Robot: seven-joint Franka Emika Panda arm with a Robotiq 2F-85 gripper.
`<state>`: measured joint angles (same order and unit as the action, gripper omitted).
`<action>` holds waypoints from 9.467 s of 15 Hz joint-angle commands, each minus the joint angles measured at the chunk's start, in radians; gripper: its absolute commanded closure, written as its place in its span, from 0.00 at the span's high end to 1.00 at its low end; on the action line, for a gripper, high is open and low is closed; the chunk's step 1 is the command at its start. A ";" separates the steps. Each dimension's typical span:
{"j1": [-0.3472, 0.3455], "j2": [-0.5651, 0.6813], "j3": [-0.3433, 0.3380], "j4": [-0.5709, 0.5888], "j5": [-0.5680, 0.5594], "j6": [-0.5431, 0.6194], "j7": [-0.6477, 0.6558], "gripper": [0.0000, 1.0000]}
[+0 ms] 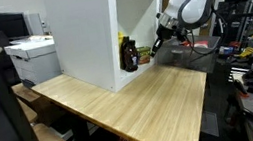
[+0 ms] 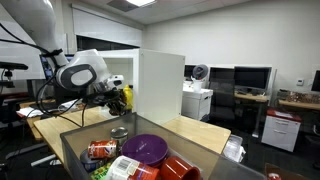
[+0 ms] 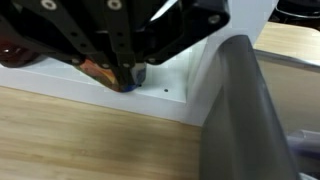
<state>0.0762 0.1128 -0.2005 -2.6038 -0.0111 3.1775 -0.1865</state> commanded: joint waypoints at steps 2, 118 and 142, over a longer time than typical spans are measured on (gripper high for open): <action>0.057 0.036 -0.058 0.029 -0.036 0.048 0.017 0.04; 0.862 0.050 -0.767 0.138 0.115 -0.104 0.132 0.05; 0.839 -0.046 -0.752 0.141 0.107 -0.263 0.062 0.05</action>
<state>0.9302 0.1357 -0.9544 -2.4487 0.1097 2.9767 -0.0695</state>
